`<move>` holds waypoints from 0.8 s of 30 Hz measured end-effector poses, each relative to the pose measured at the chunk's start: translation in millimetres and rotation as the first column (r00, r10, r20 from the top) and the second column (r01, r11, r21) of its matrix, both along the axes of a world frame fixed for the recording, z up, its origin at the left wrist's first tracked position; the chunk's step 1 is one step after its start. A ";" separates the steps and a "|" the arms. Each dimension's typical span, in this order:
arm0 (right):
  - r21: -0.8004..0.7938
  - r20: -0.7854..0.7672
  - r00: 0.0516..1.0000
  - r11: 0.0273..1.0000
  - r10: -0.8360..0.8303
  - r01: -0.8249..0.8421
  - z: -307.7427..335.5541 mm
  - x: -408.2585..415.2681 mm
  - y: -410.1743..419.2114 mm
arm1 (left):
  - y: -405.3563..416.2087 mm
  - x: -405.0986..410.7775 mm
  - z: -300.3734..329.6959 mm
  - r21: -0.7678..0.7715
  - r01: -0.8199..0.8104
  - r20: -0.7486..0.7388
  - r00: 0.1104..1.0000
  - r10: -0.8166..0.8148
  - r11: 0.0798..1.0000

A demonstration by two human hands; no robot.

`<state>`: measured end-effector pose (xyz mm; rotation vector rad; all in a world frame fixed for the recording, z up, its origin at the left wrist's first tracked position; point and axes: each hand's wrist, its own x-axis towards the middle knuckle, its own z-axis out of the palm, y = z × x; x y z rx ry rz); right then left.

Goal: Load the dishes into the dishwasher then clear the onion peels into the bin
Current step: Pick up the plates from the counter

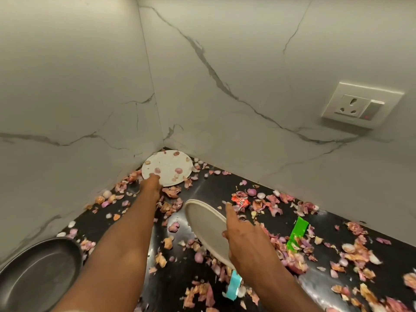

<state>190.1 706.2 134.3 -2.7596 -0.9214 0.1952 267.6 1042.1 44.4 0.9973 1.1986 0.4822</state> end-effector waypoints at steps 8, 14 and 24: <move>0.009 -0.074 0.997 1.000 -0.021 0.022 4.6 5.2 4.8 | 5.0 28.1 -1.1 0.033 -0.027 0.022 0.999 0.026 0.999; 0.026 -0.051 0.999 0.999 -0.019 0.021 5.5 1.1 2.6 | -33.3 18.6 23.4 0.573 0.196 -0.087 0.980 -0.178 0.795; 0.308 -0.041 0.989 0.940 -0.139 0.145 -14.0 -26.5 -29.7 | -113.9 -72.6 69.9 0.854 0.158 -0.028 0.965 -0.259 0.496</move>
